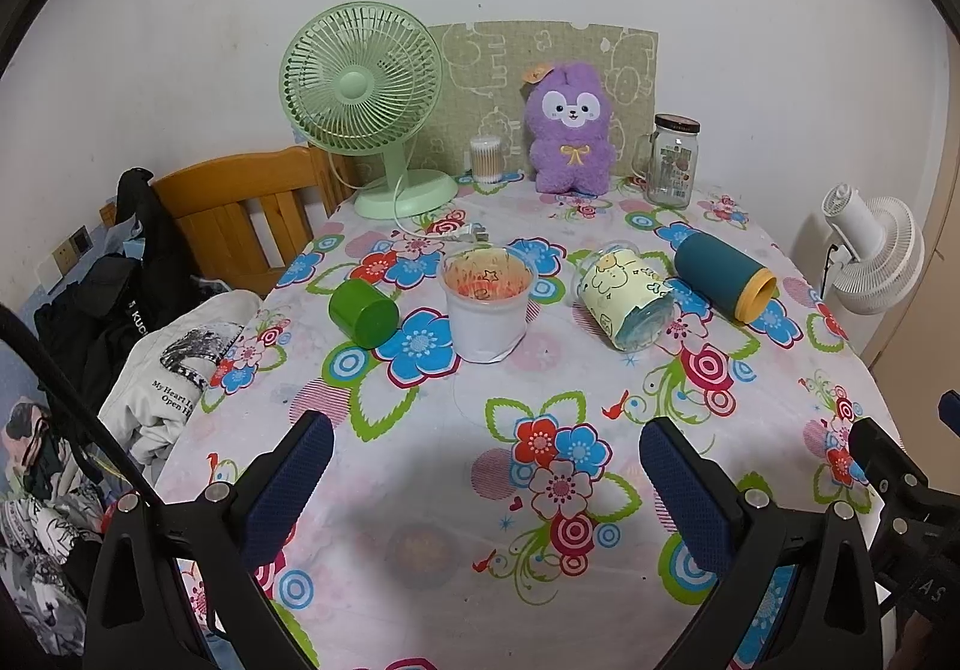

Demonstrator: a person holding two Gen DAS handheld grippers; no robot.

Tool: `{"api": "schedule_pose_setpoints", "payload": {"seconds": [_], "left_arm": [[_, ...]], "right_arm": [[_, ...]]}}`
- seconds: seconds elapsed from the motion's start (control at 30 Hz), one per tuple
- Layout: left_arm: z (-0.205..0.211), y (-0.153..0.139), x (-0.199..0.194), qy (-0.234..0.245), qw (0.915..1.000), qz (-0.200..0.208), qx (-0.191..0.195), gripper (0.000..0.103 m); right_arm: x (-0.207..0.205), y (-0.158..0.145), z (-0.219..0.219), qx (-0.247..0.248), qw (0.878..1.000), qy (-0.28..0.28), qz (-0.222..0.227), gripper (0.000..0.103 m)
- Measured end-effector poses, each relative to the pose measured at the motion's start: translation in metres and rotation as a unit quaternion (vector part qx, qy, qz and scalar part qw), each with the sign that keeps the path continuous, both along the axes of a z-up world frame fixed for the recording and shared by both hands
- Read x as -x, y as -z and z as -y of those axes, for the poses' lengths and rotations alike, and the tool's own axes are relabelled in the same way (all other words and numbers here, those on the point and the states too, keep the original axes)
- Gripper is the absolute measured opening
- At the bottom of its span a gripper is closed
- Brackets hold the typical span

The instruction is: Flip cup upside down

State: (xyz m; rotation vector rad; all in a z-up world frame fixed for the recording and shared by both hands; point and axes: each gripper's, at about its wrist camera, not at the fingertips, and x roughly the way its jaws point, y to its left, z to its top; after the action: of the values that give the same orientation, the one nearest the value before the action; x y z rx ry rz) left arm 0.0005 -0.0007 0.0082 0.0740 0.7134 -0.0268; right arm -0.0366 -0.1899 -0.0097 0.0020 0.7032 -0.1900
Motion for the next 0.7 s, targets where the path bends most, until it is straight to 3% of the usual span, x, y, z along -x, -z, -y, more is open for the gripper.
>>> {"api": "schedule_pose_setpoints", "payload": {"seconds": [0.7], "left_arm": [[0.025, 0.007, -0.057, 0.017, 0.9996, -0.022, 0.009, 0.103]], "right_arm": [[-0.077, 0.009, 0.02, 0.013, 0.999, -0.014, -0.03, 0.103]]}}
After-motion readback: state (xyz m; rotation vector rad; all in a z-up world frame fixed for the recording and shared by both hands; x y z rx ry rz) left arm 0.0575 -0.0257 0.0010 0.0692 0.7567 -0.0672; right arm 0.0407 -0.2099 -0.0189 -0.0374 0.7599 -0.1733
